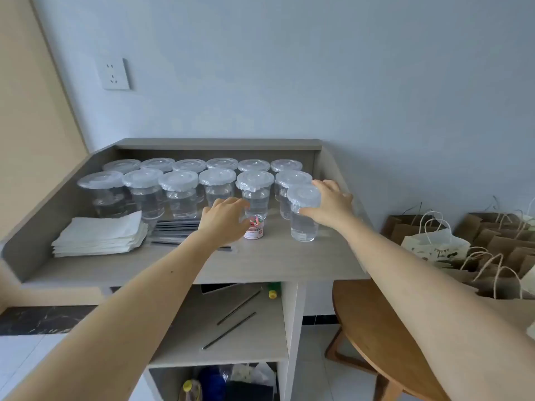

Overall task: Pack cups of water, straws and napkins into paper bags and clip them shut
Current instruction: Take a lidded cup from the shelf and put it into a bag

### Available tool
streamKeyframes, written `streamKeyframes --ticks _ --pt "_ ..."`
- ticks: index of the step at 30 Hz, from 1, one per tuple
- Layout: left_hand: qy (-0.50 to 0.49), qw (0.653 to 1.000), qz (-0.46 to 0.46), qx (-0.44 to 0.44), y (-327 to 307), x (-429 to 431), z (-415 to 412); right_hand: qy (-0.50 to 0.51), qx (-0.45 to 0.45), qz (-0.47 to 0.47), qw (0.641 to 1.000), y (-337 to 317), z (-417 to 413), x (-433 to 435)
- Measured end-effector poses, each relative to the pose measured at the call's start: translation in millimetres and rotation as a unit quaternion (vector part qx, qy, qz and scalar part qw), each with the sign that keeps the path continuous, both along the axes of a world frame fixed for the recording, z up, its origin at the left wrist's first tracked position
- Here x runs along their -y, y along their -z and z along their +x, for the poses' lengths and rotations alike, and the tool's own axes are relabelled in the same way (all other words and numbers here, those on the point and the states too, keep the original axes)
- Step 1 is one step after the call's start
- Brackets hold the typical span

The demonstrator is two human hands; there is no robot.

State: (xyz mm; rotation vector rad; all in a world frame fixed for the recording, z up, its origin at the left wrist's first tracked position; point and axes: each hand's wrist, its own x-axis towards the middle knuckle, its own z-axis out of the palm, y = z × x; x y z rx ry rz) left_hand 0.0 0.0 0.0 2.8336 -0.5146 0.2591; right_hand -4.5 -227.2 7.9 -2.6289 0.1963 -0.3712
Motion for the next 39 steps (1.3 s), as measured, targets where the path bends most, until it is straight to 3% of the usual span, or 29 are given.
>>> streamKeyframes --ticks 6,13,20,30,39 --pt "-0.004 1.0 0.012 -0.004 9 13 27 -0.041 -0.094 -0.002 0.995 3 44 5" --pt "-0.016 0.998 -0.06 -0.012 8 14 45 -0.053 -0.017 -0.035 0.998 8 48 6" --pt "0.006 0.996 -0.084 -0.001 -9 19 36 -0.063 0.026 0.004 0.998 -14 37 7" --pt "0.073 0.985 -0.158 0.009 -54 78 -19 -0.011 0.107 0.084 0.991 -97 -37 65" --pt "0.112 0.977 -0.184 0.007 -38 220 -113 0.034 0.09 0.071 0.993 -67 -155 198"
